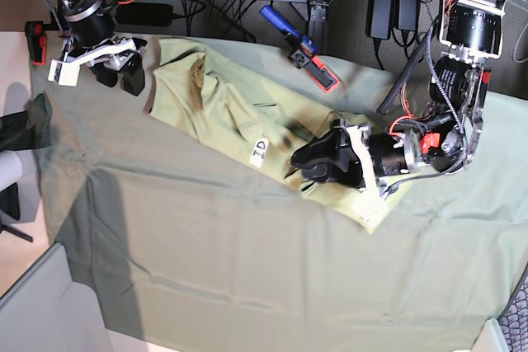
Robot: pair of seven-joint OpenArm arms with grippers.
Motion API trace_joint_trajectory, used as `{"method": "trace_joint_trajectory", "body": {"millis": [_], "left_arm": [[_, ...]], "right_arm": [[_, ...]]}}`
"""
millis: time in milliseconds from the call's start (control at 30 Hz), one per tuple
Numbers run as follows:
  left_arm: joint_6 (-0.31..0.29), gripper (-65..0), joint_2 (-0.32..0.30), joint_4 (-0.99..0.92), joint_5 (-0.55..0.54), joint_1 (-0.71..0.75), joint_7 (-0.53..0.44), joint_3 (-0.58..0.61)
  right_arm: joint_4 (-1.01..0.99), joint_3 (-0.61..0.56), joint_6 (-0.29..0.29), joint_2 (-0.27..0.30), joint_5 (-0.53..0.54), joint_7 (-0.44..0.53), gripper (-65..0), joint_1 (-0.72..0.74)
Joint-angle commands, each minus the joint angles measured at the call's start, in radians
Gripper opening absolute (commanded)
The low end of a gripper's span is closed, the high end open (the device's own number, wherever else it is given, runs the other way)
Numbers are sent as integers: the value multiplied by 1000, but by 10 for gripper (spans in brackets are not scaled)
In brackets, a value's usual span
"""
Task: Fold the T-shirt properly
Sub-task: 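Carry the strip end with the left gripper over toward the collar end, then release the strip and move the right gripper onto the folded bundle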
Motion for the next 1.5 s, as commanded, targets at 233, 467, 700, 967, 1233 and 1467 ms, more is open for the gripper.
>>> {"method": "trace_joint_trajectory", "body": {"millis": [233, 467, 700, 967, 1233, 1467], "left_arm": [[-9, -362, -50, 18, -23, -19, -22, -6], [-9, -362, -50, 18, -23, -19, -23, -6], [-9, -362, -50, 18, -21, -19, -23, -6], [-9, -362, -50, 18, -13, -19, -23, -30], [-9, -362, -51, 18, -50, -19, -18, -141], [-9, -362, -129, 18, -70, -19, -14, -151]], "right_arm": [[-71, -73, -5, -24, 12, 31, -279, 11], [-173, -77, -5, -24, 24, 28, -279, 58], [-183, -145, -2, -24, 31, 18, -279, 65], [-183, -212, -3, -24, 5, 20, -282, 66], [-183, -212, -2, -24, -4, 70, -612, 66], [-183, -188, -3, -18, -191, 169, -650, 66]]}}
